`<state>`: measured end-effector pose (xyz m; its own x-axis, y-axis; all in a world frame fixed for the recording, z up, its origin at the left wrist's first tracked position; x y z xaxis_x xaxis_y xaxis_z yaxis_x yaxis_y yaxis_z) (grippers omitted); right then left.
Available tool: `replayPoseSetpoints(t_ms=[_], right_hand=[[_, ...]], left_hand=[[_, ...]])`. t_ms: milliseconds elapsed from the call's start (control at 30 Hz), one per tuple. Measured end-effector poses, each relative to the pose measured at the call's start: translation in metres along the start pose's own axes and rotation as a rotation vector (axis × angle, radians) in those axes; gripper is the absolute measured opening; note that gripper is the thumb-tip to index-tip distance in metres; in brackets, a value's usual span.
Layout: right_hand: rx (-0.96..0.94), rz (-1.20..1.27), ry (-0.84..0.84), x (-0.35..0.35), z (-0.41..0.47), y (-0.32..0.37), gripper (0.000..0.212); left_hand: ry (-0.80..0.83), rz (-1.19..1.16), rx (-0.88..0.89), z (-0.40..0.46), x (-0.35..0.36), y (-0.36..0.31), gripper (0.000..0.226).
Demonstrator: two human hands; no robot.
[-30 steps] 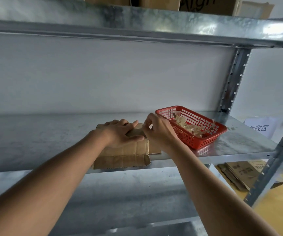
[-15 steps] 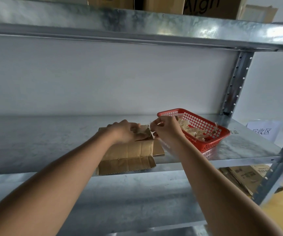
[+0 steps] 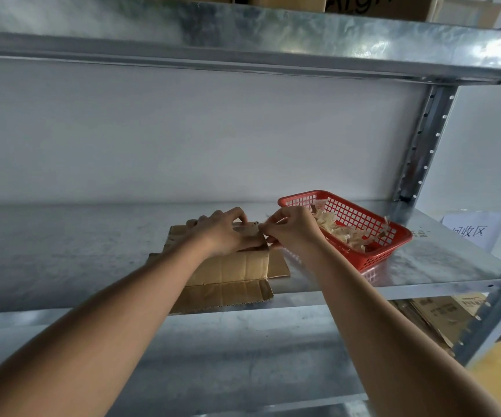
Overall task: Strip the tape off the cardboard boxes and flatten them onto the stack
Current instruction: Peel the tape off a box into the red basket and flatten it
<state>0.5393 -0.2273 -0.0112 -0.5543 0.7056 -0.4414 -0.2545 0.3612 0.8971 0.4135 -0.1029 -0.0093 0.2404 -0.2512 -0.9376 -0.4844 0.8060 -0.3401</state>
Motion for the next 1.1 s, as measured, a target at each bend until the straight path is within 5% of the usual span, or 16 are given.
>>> replayPoseSetpoints(t_ms=[67, 200, 667, 800, 967, 1100], right_hand=[[-0.037, -0.067, -0.037, 0.0, 0.0, 0.008, 0.011], [-0.07, -0.233, -0.118, 0.002, -0.001, 0.026, 0.009], [0.086, 0.057, -0.004, 0.011, 0.003, 0.026, 0.007], [0.12, 0.0, 0.017, 0.005, 0.009, 0.016, 0.011], [-0.058, -0.253, -0.088, 0.003, 0.014, 0.011, 0.01], [-0.158, -0.277, -0.099, 0.012, 0.011, 0.019, 0.036]], left_hand=[[-0.009, 0.026, 0.003, -0.002, 0.001, 0.0, 0.034], [-0.014, -0.022, 0.027, -0.01, 0.001, -0.004, 0.057], [-0.024, -0.025, 0.064, -0.008, 0.007, 0.001, 0.061], [0.088, -0.288, 0.082, -0.005, -0.007, 0.013, 0.079], [0.196, -0.247, 0.113, -0.007, -0.028, 0.027, 0.052], [0.181, -0.091, 0.093, -0.008, -0.029, 0.033, 0.044]])
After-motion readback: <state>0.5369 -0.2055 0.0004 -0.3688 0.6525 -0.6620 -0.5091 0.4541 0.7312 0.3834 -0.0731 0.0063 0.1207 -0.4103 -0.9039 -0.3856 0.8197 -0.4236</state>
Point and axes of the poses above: each hand's wrist, its own z-axis towards the middle knuckle, its own x-axis out of the palm, y = z × x, the point moved 3 cm from there along z, towards the middle knuckle, and after that the axes turned 9 degrees about x, right-handed, at the moved point
